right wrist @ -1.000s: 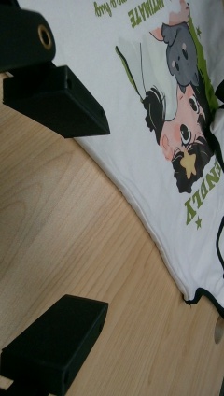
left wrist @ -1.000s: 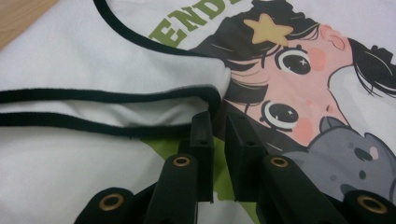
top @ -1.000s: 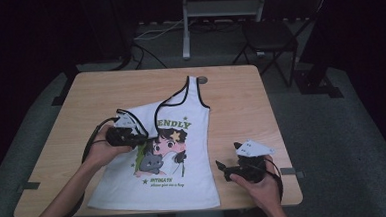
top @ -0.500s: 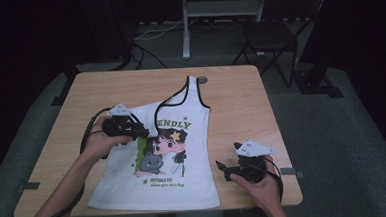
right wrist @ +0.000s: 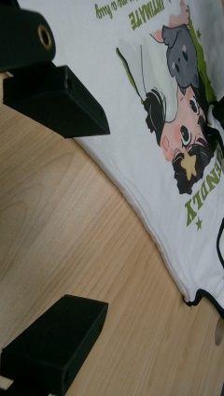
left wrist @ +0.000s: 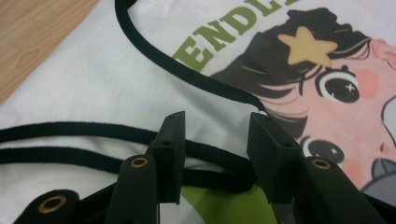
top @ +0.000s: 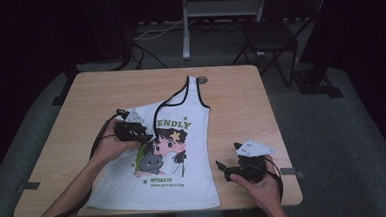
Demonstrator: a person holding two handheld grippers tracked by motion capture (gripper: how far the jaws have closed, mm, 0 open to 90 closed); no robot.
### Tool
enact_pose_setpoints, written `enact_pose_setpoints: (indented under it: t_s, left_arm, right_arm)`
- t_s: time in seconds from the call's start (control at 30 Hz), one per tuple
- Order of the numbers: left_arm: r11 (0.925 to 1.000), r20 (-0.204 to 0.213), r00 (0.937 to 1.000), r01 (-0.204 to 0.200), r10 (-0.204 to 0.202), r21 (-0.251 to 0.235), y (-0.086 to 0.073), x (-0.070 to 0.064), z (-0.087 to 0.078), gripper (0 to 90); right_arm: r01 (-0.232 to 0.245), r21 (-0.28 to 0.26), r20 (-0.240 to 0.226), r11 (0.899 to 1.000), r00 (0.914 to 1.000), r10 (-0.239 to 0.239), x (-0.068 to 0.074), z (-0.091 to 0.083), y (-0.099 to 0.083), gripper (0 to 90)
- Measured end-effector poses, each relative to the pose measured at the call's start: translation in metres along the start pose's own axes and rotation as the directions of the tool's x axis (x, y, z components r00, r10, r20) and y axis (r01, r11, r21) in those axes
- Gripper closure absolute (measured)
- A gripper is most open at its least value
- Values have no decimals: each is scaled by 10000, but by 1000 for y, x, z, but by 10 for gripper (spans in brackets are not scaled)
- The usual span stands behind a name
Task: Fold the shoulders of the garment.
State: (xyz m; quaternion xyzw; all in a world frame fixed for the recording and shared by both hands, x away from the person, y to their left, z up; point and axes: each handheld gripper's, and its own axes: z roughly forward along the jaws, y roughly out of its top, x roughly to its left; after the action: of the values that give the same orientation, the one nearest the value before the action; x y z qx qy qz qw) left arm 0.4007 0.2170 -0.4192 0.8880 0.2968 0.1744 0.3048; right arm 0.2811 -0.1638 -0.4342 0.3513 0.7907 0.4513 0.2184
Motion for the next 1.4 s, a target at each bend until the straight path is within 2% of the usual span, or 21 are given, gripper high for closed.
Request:
enact_pose_setpoints:
  t_s: [0.3,0.37,0.4,0.43,0.5,0.53,0.6,0.63,0.67,0.77,0.9,1.0,1.1,1.2,1.27,1.3,1.4]
  left_arm:
    - [9994,3,9998,187,-187,-283,-8,-4,-1,552]
    - [9990,-8,9995,302,-303,-343,-8,-3,-2,491]
    - [9951,136,9977,668,-660,-733,-8,-1,-6,476]
    - [9951,136,9977,668,-660,-733,-8,-1,-6,440]
    - [9812,439,9869,1589,-1550,-1091,-7,5,-13,341]
    - [9747,716,9805,1903,-1828,-1171,-7,9,-16,302]
    - [9592,1246,9698,2289,-2099,-1660,-10,14,-23,287]
    - [9562,1237,9678,2384,-2193,-1699,-11,16,-25,222]
    - [9548,1170,9685,2381,-2196,-1781,-12,17,-29,201]
    - [9409,1036,9663,2536,-2357,-2246,-13,20,-39,200]
    - [9342,600,9709,2394,-2318,-2644,-15,22,-55,200]
    - [9248,414,9708,2378,-2364,-2971,-18,22,-65,200]
    - [9205,263,9718,2304,-2343,-3156,-21,22,-75,200]
    - [9124,216,9701,2349,-2418,-3353,-26,23,-84,201]
    - [9008,216,9680,2405,-2498,-3616,-31,24,-93,201]
    - [9008,216,9680,2405,-2498,-3616,-31,24,-93,201]
    - [8925,161,9661,2444,-2577,-3790,-37,25,-101,201]
  right_arm:
    - [2,34,9,10000,10000,-2,0,1,0,128]
    - [3,34,9,10000,10000,-4,0,1,0,128]
    - [16,28,9,10000,10000,-16,0,0,0,128]
    - [16,28,9,10000,10000,-16,0,0,0,128]
    - [-3,31,12,10000,10000,3,0,0,0,128]
    - [4,30,6,10000,10000,-4,-1,1,-1,128]
    - [11,46,10,10000,10000,-11,-1,1,0,128]
    - [-5,40,9,10000,10000,5,0,1,0,128]
    - [-1,34,11,10000,10000,1,0,1,0,128]
    - [-17,38,24,10000,10000,17,-1,0,0,128]
    - [-17,43,37,10000,10000,16,-1,1,0,128]
    - [-19,39,32,10000,10000,19,-1,1,0,128]
    - [-35,35,35,10000,10000,35,-1,1,0,128]
    - [-25,45,45,10000,10000,25,-1,1,0,128]
    - [-37,48,39,10000,10000,37,-1,1,0,128]
    - [-37,48,39,10000,10000,37,-1,1,0,128]
    - [-34,54,52,10000,10000,34,-1,1,0,128]
